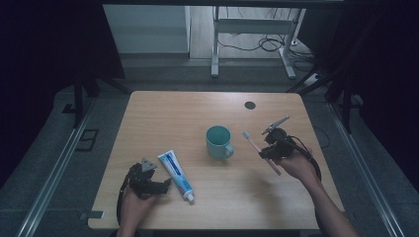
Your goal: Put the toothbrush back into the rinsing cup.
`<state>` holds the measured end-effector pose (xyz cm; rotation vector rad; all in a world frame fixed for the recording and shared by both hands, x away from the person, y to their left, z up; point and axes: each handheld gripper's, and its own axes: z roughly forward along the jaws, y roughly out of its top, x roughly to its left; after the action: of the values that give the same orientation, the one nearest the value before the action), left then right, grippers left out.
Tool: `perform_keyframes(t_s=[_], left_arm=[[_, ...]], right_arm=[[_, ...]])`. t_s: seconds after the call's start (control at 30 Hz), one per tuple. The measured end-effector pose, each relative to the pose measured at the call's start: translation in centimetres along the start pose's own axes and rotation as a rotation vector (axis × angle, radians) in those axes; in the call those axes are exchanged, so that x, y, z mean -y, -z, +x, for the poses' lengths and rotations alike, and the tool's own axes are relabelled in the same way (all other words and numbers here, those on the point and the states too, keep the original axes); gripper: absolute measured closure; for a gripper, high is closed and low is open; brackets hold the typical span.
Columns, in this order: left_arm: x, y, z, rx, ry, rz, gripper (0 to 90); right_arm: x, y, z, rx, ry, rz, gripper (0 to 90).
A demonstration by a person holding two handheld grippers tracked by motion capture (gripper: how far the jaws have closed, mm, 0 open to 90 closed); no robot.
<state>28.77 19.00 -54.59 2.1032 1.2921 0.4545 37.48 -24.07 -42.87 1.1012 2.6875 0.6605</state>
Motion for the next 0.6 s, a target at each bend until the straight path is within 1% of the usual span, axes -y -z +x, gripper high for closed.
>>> perform_keyframes(t_s=[0.1,0.17,0.2,0.23,0.33,0.6], left_arm=[[0.0,0.0,0.0,0.0,-0.001,0.0,0.6],[0.0,0.0,0.01,0.0,-0.001,0.0,0.6],[0.0,0.0,0.01,0.0,-0.002,0.0,0.6],[0.0,0.0,0.02,0.0,-0.002,0.0,0.6],[0.0,0.0,0.01,0.0,-0.002,0.0,0.6],[-0.01,0.0,0.02,0.0,-0.003,0.0,0.6]], right_arm=[[-0.14,0.27,0.03,0.001,0.001,-0.027,78.3],[-0.17,0.32,0.03,0.001,0.004,-0.033,78.3],[-0.26,0.45,0.06,0.002,0.003,-0.053,78.3],[-0.29,0.48,0.07,0.0,0.001,-0.061,78.3],[-0.34,0.51,0.06,-0.01,-0.001,-0.077,78.2],[-0.56,0.59,0.11,-0.011,-0.009,-0.128,78.3]])
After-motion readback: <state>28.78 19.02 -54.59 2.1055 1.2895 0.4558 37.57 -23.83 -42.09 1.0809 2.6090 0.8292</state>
